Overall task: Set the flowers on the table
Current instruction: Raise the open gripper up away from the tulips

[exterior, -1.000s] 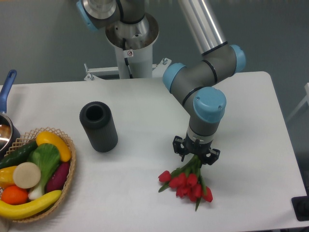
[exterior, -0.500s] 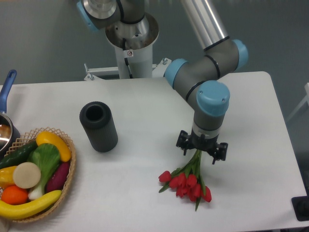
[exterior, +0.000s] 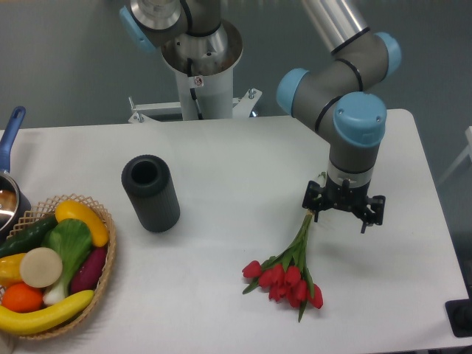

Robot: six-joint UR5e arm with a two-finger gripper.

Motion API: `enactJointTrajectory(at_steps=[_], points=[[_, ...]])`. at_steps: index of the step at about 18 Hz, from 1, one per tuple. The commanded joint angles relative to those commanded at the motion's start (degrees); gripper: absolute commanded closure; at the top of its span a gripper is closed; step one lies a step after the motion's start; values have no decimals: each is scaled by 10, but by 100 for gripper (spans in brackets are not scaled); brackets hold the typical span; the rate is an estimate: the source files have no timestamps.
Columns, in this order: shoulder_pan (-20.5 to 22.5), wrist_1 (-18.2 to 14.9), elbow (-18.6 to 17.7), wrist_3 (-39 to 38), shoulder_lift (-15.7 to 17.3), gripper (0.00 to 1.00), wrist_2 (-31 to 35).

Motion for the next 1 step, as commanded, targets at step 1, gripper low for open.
enactJointTrajectory(at_steps=[1], points=[[0, -1, -2, 0, 1, 0, 1]])
